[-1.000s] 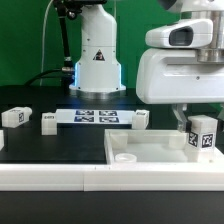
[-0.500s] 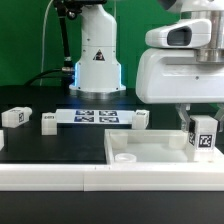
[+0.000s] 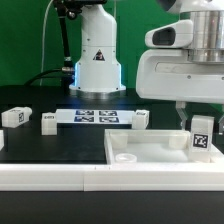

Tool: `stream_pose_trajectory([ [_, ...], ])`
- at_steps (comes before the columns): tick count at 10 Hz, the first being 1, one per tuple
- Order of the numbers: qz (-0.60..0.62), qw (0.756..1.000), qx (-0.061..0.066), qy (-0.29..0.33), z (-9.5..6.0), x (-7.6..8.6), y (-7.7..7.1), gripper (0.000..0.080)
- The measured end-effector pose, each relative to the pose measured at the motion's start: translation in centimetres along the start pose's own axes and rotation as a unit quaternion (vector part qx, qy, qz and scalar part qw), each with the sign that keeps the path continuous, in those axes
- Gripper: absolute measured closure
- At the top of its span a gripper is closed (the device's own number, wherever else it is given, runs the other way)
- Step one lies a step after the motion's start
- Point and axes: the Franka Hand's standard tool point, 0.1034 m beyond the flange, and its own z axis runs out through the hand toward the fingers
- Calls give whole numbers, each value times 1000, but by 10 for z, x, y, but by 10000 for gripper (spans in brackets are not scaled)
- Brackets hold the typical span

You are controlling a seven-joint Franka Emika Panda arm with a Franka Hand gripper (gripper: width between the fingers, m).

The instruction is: Assemble one leg

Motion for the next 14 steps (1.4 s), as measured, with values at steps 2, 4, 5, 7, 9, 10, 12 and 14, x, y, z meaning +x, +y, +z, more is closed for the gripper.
stream_pose_trajectory([
  [2,117,993,2,2,0,0,0,508],
  [4,204,979,10,0,0,0,1,508],
  [5,240,971,9,-1,0,1,1,508],
  [7,295,956,10,-3,0,1,1,508],
  [9,298,954,11,-4,0,1,1,508],
  [10,284,959,11,-4,0,1,1,411],
  [12,237,971,11,-3,0,1,1,227],
  [14,123,992,11,-2,0,2,0,165],
])
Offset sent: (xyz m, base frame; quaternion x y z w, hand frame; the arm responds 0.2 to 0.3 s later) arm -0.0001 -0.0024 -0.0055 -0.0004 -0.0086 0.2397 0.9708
